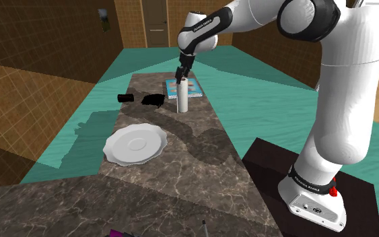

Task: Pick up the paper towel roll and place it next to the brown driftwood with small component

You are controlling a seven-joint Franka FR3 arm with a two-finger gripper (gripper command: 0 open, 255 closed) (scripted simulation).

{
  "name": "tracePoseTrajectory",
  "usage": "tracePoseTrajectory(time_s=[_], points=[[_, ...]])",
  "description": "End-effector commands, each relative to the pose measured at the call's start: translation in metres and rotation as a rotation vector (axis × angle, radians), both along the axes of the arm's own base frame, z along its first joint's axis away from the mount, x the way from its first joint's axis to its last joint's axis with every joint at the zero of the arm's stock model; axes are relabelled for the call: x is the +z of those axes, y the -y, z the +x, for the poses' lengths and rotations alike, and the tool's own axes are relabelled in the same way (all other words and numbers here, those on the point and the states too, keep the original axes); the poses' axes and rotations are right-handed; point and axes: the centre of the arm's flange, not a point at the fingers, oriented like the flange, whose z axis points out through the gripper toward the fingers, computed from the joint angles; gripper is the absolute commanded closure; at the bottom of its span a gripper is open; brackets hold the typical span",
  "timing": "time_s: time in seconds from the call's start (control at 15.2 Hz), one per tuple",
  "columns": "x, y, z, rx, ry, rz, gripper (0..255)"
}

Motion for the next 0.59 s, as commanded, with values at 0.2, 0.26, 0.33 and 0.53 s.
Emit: tracePoseTrajectory(time_s=[0.2, 0.26, 0.33, 0.53], points=[[0.0346, -0.0021, -0.0087, 0.000, 0.000, 0.000, 0], [0.0346, -0.0021, -0.0087, 0.000, 0.000, 0.000, 0], [0.0346, -0.0021, -0.0087, 0.000, 0.000, 0.000, 0], [0.0346, -0.0021, -0.0087, 0.000, 0.000, 0.000, 0]])
